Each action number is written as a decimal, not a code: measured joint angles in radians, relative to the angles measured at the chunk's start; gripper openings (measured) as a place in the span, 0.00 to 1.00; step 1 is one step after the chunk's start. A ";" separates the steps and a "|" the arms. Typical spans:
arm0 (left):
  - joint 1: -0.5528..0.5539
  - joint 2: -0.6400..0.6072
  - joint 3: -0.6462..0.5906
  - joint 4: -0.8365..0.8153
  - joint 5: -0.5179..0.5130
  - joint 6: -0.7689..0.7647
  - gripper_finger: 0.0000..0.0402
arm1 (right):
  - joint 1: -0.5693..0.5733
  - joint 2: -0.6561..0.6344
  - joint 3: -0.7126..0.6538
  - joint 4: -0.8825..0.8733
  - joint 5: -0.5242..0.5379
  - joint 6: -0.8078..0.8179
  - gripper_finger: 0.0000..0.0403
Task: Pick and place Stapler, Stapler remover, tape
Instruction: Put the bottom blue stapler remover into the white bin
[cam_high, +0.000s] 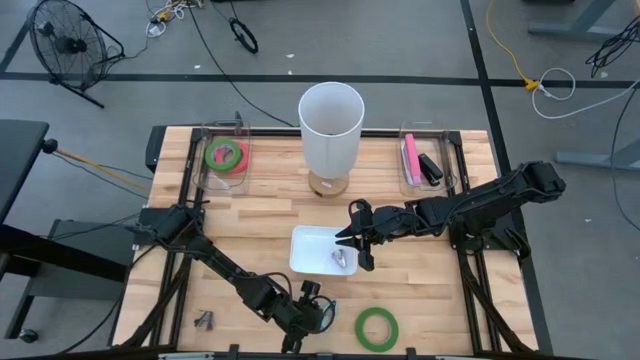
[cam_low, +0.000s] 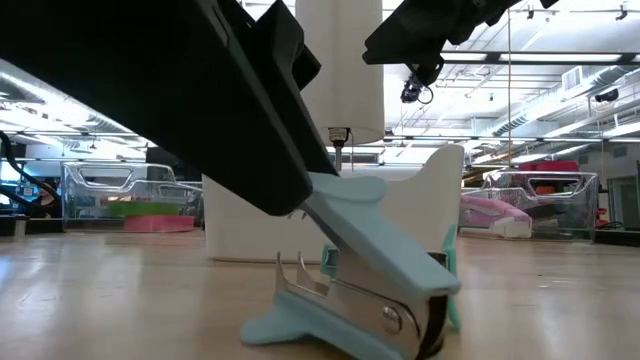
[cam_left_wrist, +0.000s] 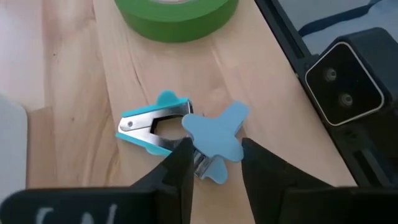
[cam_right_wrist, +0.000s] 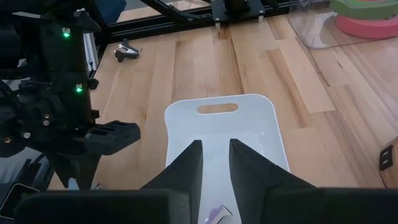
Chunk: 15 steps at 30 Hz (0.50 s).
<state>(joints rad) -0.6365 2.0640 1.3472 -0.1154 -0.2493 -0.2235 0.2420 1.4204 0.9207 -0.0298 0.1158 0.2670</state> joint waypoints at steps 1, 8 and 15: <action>0.000 0.000 0.000 -0.001 0.001 0.000 0.27 | 0.000 0.000 0.000 0.000 0.000 0.000 0.20; -0.011 -0.004 0.000 -0.020 -0.029 -0.018 0.27 | 0.000 0.000 0.000 0.000 0.000 0.000 0.20; -0.042 -0.086 -0.001 -0.105 -0.119 -0.021 0.27 | 0.000 0.000 0.000 -0.001 0.000 0.000 0.20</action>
<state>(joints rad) -0.6782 1.9779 1.3460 -0.2205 -0.3679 -0.2443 0.2417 1.4204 0.9207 -0.0307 0.1158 0.2672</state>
